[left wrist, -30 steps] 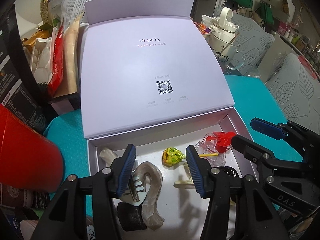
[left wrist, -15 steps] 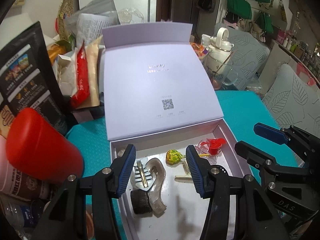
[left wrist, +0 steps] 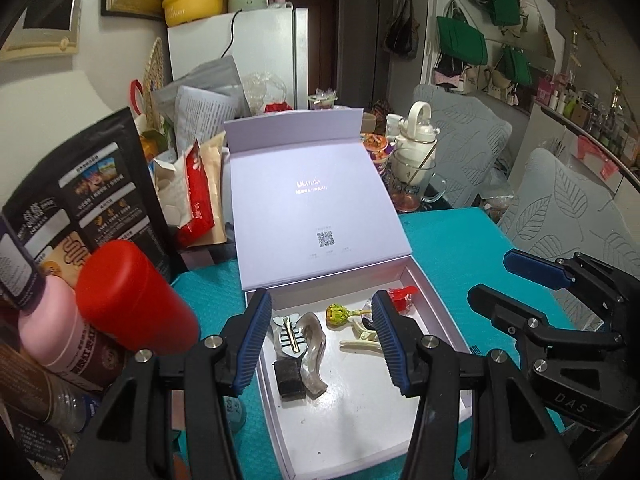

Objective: Organize rigid objects

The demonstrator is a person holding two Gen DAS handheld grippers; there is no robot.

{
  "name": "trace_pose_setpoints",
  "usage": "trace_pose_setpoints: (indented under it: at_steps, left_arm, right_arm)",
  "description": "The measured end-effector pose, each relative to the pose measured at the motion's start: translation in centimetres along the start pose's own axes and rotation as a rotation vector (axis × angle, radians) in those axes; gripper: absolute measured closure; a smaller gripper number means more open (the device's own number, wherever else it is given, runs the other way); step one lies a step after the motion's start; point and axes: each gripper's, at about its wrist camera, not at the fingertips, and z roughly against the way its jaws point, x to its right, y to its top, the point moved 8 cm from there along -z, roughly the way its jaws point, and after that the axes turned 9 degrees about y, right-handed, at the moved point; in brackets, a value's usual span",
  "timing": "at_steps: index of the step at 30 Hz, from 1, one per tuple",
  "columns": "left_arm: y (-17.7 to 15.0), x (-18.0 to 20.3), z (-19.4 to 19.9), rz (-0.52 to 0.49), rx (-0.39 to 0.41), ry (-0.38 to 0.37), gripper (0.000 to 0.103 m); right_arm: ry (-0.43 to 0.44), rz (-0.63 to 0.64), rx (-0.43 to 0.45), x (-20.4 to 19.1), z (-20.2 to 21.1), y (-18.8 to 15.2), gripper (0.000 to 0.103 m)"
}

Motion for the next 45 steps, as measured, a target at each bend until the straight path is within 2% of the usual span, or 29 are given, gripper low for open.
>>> trace_pose_setpoints:
  at_steps: [7, 8, 9, 11, 12, 20, 25, 33, 39, 45]
  left_arm:
    - [-0.9, -0.3, 4.0, -0.015, 0.044, 0.03, 0.051]
    - [-1.2, -0.3, 4.6, -0.019, 0.051, 0.04, 0.048]
    - [-1.4, -0.3, 5.2, -0.023, 0.057, 0.049, 0.037]
    - [-1.9, -0.4, 6.3, -0.019, 0.073, 0.056, 0.026]
    - [-2.1, -0.5, 6.8, -0.016, 0.082, 0.06, 0.024]
    - [-4.9, -0.7, 9.9, -0.021, 0.101, 0.082, 0.022]
    - [-6.8, -0.6, 11.2, -0.016, 0.111, 0.086, 0.022]
    - [-10.2, -0.7, 12.2, -0.007, 0.119, 0.103, 0.022]
    - [-12.8, -0.3, 11.7, -0.005, 0.097, 0.088, 0.022]
    - [-14.8, 0.3, 11.0, 0.003, 0.076, 0.069, 0.022]
  right_arm:
    - [-0.015, 0.011, 0.046, -1.4, 3.3, -0.4, 0.042]
    - [-0.015, 0.014, 0.05, -1.6, 3.7, -0.5, 0.038]
    - [-0.019, 0.018, 0.055, -1.9, 4.3, -0.7, 0.036]
    - [-0.025, 0.023, 0.064, -2.2, 5.2, -1.1, 0.033]
    - [-0.029, 0.022, 0.07, -2.3, 5.7, -1.4, 0.032]
    - [-0.05, 0.016, 0.128, -3.7, 9.6, -3.3, 0.015]
    - [-0.067, 0.013, 0.139, -4.4, 10.9, -4.6, 0.012]
    - [-0.104, -0.026, 0.104, -5.1, 11.3, -8.6, 0.01]
    - [-0.154, -0.036, 0.068, -5.5, 11.0, -11.4, 0.01]
    - [-0.159, -0.054, 0.041, -5.6, 10.7, -13.3, 0.01]
